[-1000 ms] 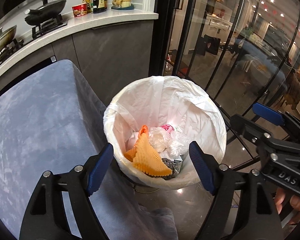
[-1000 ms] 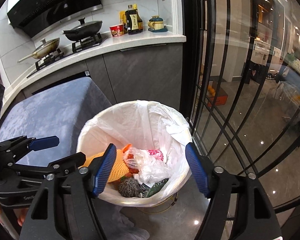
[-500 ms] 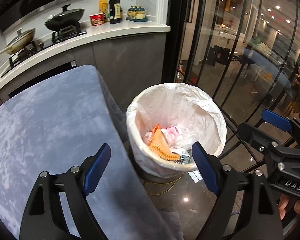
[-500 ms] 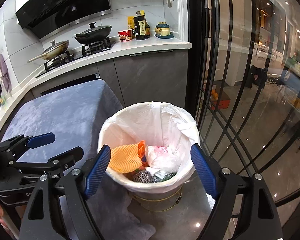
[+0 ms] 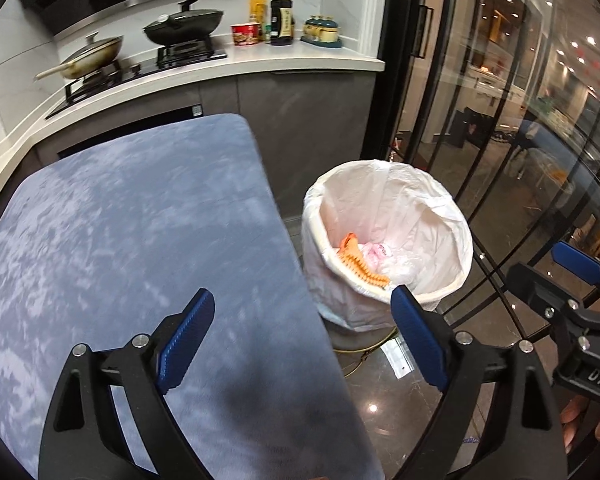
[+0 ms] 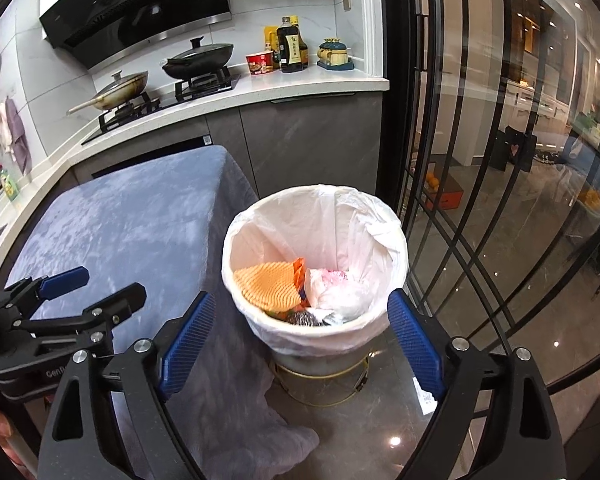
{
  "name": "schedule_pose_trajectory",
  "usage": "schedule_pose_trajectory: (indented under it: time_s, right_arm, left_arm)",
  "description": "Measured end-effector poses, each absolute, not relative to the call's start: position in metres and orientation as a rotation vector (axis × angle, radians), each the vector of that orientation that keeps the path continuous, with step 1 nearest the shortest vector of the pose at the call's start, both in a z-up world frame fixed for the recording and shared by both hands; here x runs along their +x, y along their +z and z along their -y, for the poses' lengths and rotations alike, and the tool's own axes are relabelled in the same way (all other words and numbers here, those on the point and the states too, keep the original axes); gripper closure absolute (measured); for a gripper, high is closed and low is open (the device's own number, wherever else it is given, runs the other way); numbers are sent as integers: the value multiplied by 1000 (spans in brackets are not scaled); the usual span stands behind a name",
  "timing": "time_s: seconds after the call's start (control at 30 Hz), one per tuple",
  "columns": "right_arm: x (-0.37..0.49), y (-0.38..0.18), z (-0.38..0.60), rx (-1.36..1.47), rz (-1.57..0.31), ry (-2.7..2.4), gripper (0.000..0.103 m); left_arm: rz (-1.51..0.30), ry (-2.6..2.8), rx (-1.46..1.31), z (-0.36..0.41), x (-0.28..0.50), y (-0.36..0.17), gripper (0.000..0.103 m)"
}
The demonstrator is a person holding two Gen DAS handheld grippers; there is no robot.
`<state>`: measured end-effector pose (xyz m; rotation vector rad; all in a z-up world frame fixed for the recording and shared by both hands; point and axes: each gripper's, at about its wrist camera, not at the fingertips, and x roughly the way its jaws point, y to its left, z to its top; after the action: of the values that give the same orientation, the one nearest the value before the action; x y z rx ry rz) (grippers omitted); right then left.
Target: Collect trash
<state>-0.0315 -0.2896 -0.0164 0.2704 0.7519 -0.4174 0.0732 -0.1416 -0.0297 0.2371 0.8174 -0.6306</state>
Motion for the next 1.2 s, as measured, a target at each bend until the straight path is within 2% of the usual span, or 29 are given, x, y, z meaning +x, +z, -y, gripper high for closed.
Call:
schedule_pose_trajectory:
  time_s: [0.2, 0.23, 1.2]
  right_arm:
    - [-39, -15, 277, 212, -770, -416, 11]
    - [-40, -14, 276, 207, -773, -413, 6]
    - [-40, -28, 282, 179, -835, -401, 7]
  left_arm:
    - [-826, -592, 238, 132, 65, -32, 17]
    - [-828, -588, 232, 129, 63, -33, 17]
    - [-861, -557, 270, 141, 49, -43, 17]
